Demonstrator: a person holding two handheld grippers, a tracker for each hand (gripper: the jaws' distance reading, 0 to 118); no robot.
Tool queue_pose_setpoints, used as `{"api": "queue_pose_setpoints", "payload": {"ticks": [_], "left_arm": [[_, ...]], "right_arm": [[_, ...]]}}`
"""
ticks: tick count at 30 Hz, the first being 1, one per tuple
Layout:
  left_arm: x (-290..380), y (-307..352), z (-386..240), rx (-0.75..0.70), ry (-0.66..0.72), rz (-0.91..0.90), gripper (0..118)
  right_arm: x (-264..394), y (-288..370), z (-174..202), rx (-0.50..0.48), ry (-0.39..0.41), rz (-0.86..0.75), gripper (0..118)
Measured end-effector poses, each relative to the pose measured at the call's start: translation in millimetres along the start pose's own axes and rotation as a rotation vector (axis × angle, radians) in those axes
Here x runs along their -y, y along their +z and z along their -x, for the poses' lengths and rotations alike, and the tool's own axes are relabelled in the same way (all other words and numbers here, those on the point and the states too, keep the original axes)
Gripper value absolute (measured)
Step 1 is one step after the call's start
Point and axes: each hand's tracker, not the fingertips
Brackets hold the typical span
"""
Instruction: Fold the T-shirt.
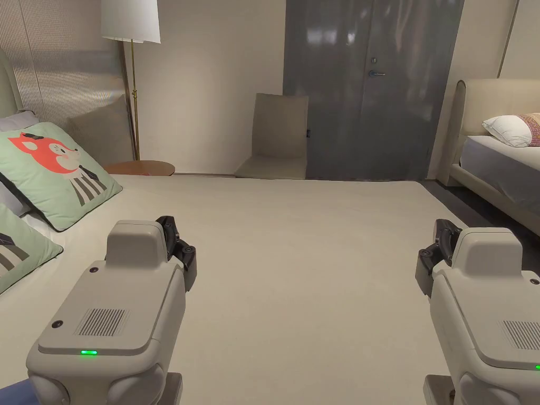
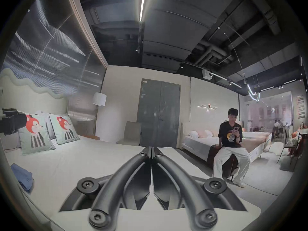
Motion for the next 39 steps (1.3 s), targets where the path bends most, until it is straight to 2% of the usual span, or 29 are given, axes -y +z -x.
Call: {"api": "queue_pose_setpoints", "payload": {"ticks": [15, 16, 17, 18, 19, 20, 22, 23, 24, 25, 39], "left_arm": [[2.9, 3.0, -1.9, -0.012, -0.001, -0.008, 0], [3.4, 2.9, -1.7, -0.013, 0.0, -0.007, 3], [4.2, 2.8, -1.3, -0.015, 0.001, -0.007, 19], [4.7, 2.9, -0.9, -0.015, 0.001, -0.007, 45], [5.0, 3.7, -1.0, -0.013, 0.002, -0.005, 74], [5.3, 3.1, -0.7, -0.01, 0.003, 0.003, 87], [6.2, 3.4, 0.2, -0.003, 0.013, 0.002, 96], [6.8, 4.9, 0.8, -0.005, 0.013, -0.008, 102], [6.7, 5.0, 0.5, -0.011, 0.01, -0.013, 111], [6.4, 4.5, 0.6, -0.015, 0.007, -0.014, 112], [2.4, 9.0, 2.8, -0.017, 0.008, -0.043, 111]], "right_arm": [[1.2, 0.5, 4.1, -0.02, 0.017, 0.005, 1], [0.9, 0.9, 4.2, -0.02, 0.017, 0.005, 1], [0.9, 0.9, 4.2, -0.023, 0.013, 0.006, 2], [0.9, 0.8, 4.1, -0.026, 0.008, 0.006, 7], [1.0, 0.6, 4.0, -0.03, 0.006, 0.007, 29], [0.9, 1.3, 4.3, -0.031, 0.006, 0.006, 56], [0.9, -0.2, 3.7, -0.045, 0.007, 0.014, 113], [0.9, -1.6, 3.5, -0.05, 0.005, 0.022, 118], [2.1, -1.2, 3.8, -0.053, 0.003, 0.019, 118], [3.0, 1.3, 4.2, -0.058, -0.002, -0.006, 118], [-2.0, 1.3, 3.0, -0.072, 0.002, -0.01, 118]]}}
